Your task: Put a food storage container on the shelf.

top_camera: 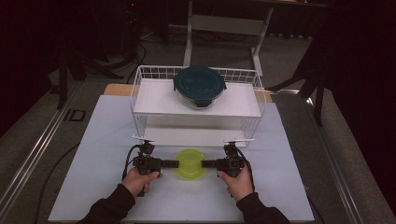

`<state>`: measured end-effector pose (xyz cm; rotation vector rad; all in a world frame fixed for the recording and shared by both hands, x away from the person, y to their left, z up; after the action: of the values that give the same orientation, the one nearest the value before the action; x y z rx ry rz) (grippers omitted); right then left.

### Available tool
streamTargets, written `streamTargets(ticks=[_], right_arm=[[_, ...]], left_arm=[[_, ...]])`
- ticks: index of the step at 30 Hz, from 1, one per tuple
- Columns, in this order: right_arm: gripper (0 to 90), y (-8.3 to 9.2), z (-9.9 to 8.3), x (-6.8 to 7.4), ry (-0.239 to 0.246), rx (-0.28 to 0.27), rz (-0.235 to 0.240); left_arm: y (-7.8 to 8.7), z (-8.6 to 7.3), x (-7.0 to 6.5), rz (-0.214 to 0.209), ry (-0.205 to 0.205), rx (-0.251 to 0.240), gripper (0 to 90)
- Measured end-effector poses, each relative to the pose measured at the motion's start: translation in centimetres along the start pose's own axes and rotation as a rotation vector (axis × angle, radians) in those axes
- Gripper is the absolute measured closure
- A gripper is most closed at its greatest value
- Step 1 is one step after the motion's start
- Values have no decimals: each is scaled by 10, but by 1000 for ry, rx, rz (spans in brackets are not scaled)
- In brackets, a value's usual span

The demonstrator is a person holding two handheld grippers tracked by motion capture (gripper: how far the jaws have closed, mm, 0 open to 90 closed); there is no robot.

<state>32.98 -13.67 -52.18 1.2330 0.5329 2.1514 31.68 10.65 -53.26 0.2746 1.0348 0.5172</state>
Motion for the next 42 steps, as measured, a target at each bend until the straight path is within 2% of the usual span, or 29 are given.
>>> streamTargets(ticks=[6, 8, 13, 16, 17, 21, 27, 31, 34, 37, 42], right_arm=[[760, 2, -3, 6, 1, -12, 0], [766, 2, -3, 9, 4, -10, -11], [782, 3, -4, 13, 5, -5, -12], [807, 6, -5, 17, 19, -15, -11], [809, 7, -4, 19, 30, -14, -19], [811, 10, -5, 24, 73, -19, -45], [810, 20, -2, 30, 90, -45, -33], [810, 30, 4, 36, 103, -74, -18], [810, 35, 7, 40, 105, -86, -7], [810, 45, 12, 48, 112, -104, 6], [810, 56, 19, 57, 121, -130, 27]], left_arm=[[2, -3, -2, 24, 13, 16, 775], [3, -4, -3, 38, 2, 25, 776], [7, -7, -3, 32, 9, 44, 788], [7, -11, -6, 40, 28, 49, 808], [6, -11, -6, 50, 22, 50, 813], [6, -12, -7, 38, 22, 61, 813], [12, -4, -20, 25, 1, 43, 814], [19, 3, -33, 15, -20, 12, 816], [22, 7, -39, 20, -35, 1, 817], [30, 15, -51, 7, -68, -20, 818], [39, 23, -64, -8, -89, -45, 818]])
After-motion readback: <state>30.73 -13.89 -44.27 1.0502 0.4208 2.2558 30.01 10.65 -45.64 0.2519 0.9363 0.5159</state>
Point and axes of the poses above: each handheld gripper's, and its own axes: y roughly backward along the jaws, z roughly out of its top, x roughly to its left, the point moved 4 cm from there along -y, roughly forward along the jaws, and after that the axes turned 5 degrees about -x, right-handed, at the moved point
